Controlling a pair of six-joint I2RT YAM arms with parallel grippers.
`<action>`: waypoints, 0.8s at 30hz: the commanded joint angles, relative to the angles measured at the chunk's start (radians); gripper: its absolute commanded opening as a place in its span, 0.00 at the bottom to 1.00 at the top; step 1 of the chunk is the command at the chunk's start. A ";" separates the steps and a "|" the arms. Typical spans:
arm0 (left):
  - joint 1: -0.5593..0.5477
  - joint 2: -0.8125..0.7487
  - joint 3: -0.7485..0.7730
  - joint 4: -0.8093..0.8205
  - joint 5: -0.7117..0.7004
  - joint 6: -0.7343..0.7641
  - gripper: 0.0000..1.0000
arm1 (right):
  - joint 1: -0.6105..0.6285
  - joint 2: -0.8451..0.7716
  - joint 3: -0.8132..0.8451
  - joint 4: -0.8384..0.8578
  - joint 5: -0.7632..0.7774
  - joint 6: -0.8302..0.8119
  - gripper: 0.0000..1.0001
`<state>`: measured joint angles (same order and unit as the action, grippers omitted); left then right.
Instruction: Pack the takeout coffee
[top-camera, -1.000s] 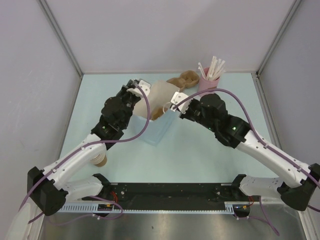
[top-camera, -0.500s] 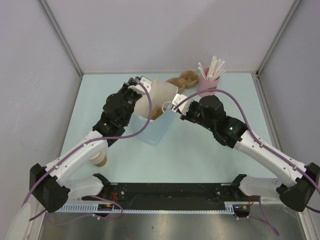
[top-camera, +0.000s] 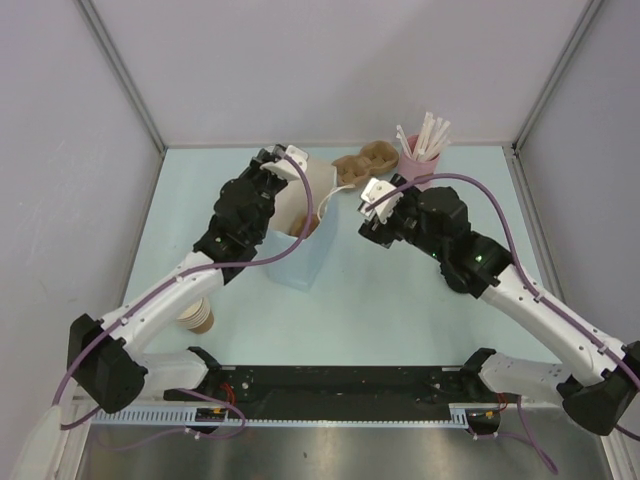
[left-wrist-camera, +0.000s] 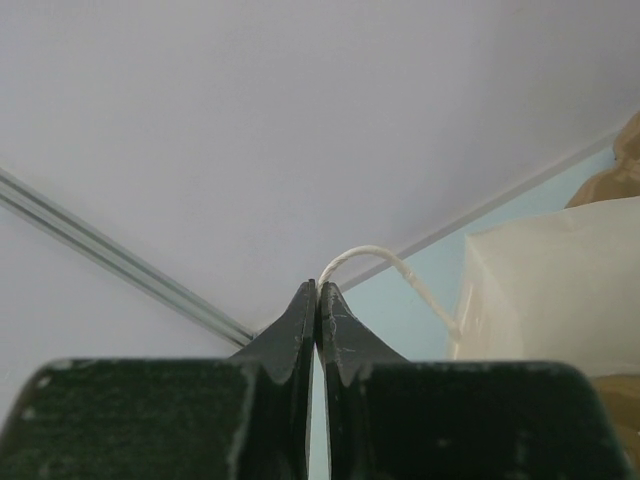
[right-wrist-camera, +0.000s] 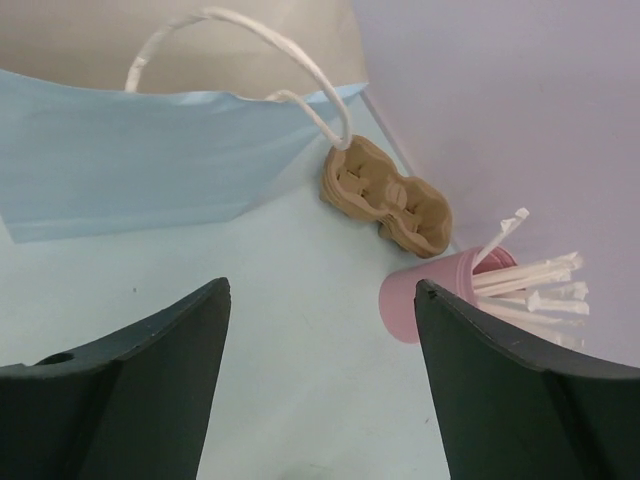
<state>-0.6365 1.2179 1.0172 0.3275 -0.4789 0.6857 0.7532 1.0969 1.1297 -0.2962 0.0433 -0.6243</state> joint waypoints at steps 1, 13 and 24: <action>0.029 0.008 0.069 0.051 -0.036 0.020 0.06 | -0.072 -0.038 0.019 0.022 -0.078 0.044 0.80; 0.150 0.015 0.087 0.045 -0.018 0.029 0.07 | -0.216 -0.089 -0.088 0.087 -0.198 0.106 0.90; 0.300 0.026 0.104 0.042 0.023 0.025 0.07 | -0.238 -0.098 -0.163 0.140 -0.212 0.127 1.00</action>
<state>-0.3794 1.2438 1.0676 0.3271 -0.4820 0.7002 0.5194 1.0222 0.9787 -0.2306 -0.1490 -0.5217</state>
